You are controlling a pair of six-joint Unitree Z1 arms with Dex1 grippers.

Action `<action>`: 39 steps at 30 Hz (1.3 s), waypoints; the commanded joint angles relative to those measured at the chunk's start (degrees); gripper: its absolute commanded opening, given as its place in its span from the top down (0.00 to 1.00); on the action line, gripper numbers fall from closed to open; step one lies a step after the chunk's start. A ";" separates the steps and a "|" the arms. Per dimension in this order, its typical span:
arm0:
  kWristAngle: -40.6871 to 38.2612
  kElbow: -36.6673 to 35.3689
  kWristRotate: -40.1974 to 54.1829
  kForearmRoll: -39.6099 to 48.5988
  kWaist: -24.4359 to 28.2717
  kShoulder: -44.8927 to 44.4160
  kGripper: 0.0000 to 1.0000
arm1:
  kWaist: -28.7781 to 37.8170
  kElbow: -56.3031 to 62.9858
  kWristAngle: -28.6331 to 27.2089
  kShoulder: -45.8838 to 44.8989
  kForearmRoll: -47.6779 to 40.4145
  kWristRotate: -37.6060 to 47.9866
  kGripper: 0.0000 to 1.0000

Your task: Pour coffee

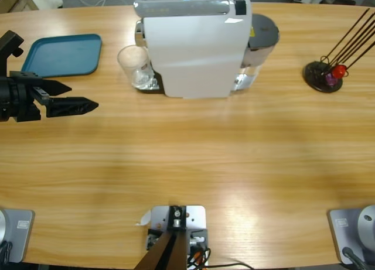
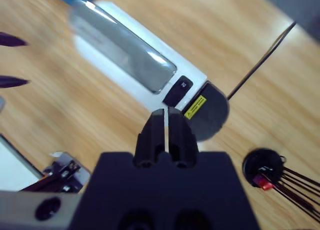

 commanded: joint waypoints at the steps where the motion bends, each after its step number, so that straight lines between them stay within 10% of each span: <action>1: 0.41 2.09 0.92 -0.65 -0.20 0.71 0.00 | 1.24 16.20 0.19 -13.90 -7.58 0.46 1.00; 9: 0.59 2.13 0.92 -0.65 -0.20 0.54 0.00 | 1.24 13.37 0.92 -8.67 -8.15 -0.61 1.00; 11: 0.41 2.09 0.92 -0.65 -0.20 0.78 0.00 | 1.25 20.67 2.79 -9.00 -10.43 -0.88 0.05; 12: 0.33 2.04 0.92 -0.65 -0.20 0.83 0.00 | 1.59 26.26 4.05 -9.72 -13.33 -1.40 0.00; 20: 0.03 2.53 1.44 -1.09 -0.82 -1.03 0.00 | 6.11 65.40 5.57 -20.94 -51.67 -1.49 0.00; 39: -1.70 5.73 1.57 -5.91 -2.13 -1.96 0.00 | 8.36 88.34 5.20 -26.79 -79.69 5.36 0.00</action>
